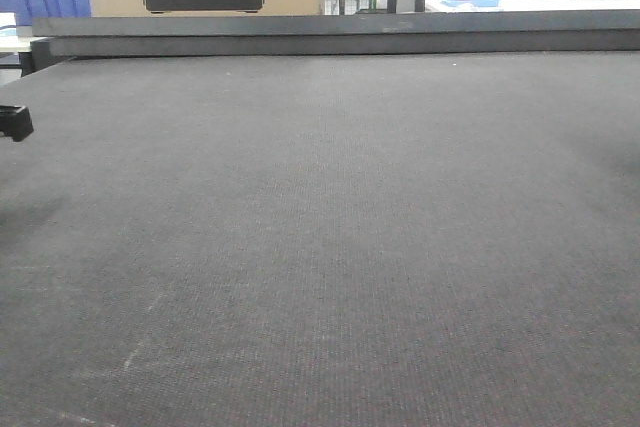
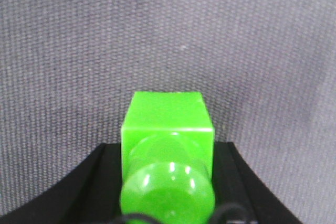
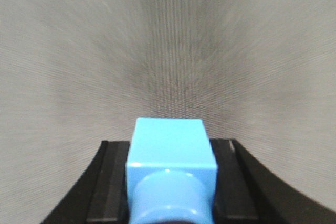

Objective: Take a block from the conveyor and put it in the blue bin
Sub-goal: 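Lift both held blocks up off the conveyor belt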

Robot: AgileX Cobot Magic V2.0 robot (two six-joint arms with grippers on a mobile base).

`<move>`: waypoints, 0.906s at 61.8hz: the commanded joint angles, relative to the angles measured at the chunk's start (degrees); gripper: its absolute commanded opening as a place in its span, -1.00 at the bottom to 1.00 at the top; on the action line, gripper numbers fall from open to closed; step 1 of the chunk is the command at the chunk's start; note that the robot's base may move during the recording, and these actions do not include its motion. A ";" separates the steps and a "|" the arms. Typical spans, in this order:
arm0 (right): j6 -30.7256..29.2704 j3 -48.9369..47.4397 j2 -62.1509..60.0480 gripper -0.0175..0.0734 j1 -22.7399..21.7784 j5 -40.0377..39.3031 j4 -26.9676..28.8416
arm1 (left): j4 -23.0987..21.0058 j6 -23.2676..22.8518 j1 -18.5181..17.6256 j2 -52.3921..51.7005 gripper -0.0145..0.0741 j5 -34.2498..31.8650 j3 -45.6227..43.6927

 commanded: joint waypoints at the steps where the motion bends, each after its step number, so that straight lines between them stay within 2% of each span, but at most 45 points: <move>1: -0.57 0.14 -4.92 -0.97 -0.13 -2.04 -0.09 | -0.87 3.90 -0.36 -3.68 -0.92 -0.18 0.27; 11: -1.84 4.24 -12.21 -0.97 -0.13 -9.73 -0.09 | -2.33 7.78 -1.09 -11.56 -0.92 -7.37 4.06; 26: -1.81 15.89 -24.70 -0.97 -0.13 -18.83 -0.09 | -5.71 7.90 -1.94 -28.78 -0.92 -27.17 17.67; 34: -1.81 22.15 -31.77 -0.97 -0.13 -23.82 -0.09 | -6.09 7.90 -1.94 -37.54 -0.92 -34.97 25.42; 40: -1.81 25.93 -36.96 -0.97 -0.13 -25.95 -0.09 | -6.18 7.78 -1.65 -43.87 -0.92 -38.24 30.28; 56: -1.81 32.51 -49.43 -0.97 -0.13 -31.22 -0.09 | -6.97 6.62 1.24 -57.77 -0.92 -38.20 35.15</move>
